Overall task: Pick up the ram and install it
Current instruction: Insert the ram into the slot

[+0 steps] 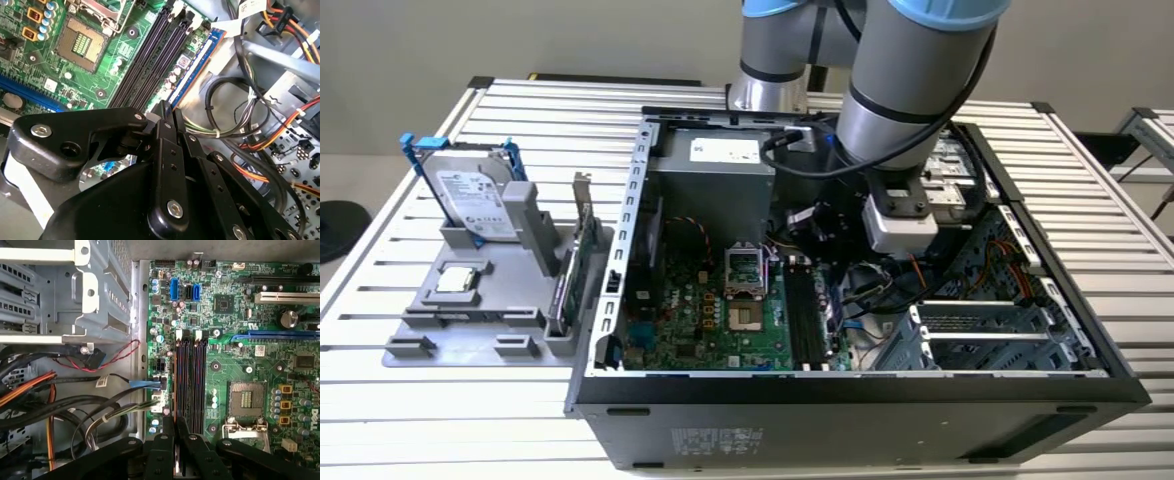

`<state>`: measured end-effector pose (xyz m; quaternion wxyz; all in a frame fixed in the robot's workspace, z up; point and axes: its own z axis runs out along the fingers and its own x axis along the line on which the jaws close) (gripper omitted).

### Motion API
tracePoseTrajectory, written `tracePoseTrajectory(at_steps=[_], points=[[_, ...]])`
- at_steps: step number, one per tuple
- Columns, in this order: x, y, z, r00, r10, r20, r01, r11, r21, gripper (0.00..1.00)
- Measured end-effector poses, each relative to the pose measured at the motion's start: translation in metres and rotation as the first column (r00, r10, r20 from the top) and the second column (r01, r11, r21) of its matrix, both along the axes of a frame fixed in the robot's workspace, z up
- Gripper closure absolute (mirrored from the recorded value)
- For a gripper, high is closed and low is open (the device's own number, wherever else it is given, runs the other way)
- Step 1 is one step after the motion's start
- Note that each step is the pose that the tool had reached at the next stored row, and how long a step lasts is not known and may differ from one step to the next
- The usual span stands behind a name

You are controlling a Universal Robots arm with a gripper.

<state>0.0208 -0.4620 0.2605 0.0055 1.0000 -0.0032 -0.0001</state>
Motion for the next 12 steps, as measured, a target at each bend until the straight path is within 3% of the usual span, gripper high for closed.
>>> tracePoseTrajectory(at_steps=[12], points=[[0.0,-0.0046,-0.0134,1.0,0.0,-0.0007,0.0,1.0,-0.0003,1.0]])
